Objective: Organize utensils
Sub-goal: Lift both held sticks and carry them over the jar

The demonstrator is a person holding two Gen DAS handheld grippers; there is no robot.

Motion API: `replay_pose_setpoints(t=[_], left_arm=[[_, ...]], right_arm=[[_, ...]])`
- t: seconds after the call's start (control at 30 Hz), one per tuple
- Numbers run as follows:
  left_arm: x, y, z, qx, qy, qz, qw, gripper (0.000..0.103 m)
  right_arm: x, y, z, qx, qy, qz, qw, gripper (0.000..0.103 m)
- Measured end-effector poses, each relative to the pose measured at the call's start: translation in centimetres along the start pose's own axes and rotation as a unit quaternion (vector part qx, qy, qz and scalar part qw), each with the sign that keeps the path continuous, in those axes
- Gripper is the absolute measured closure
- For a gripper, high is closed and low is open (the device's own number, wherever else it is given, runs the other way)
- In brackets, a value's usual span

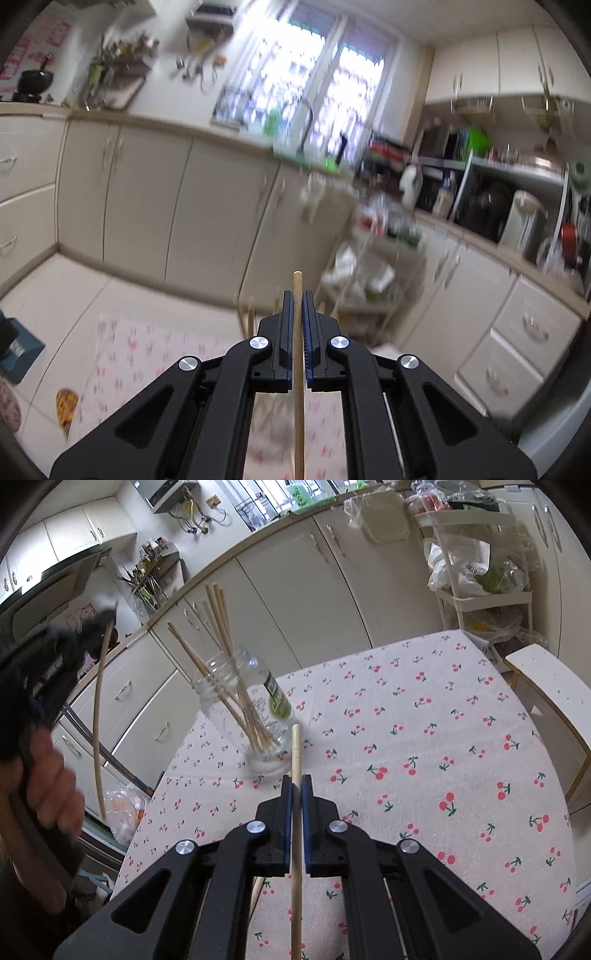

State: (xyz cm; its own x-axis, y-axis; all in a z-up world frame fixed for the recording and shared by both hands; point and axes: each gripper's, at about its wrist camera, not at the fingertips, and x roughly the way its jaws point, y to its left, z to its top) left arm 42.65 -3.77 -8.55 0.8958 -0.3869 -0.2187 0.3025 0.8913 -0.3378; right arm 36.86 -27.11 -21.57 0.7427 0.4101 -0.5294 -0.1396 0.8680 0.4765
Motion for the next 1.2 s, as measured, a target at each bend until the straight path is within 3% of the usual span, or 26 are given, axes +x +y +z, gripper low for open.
replay_pose_setpoints(t=[0.2,0.5,0.87,1.2], left_arm=[[1.6,-1.1,3.2,-0.002,-0.074,0.019,0.9971,0.099],[5.4,-1.4,4.2,-0.009,-0.135,0.052,0.9894,0.099],[8.4,-2.1,2.7,0.029,-0.176,0.095,0.9793,0.099],[9.4,-2.0,0.1,0.051,-0.166,0.108,0.9789,0.099]], right_arm=[[-0.4,-0.3,0.1,0.008,-0.012,0.003,1.000,0.097],[-0.3,-0.3,0.2,0.012,-0.014,0.009,1.000,0.097],[0.1,-0.7,0.1,0.025,-0.007,0.011,1.000,0.097],[0.2,-0.9,0.0,0.029,-0.005,0.010,1.000,0.097]])
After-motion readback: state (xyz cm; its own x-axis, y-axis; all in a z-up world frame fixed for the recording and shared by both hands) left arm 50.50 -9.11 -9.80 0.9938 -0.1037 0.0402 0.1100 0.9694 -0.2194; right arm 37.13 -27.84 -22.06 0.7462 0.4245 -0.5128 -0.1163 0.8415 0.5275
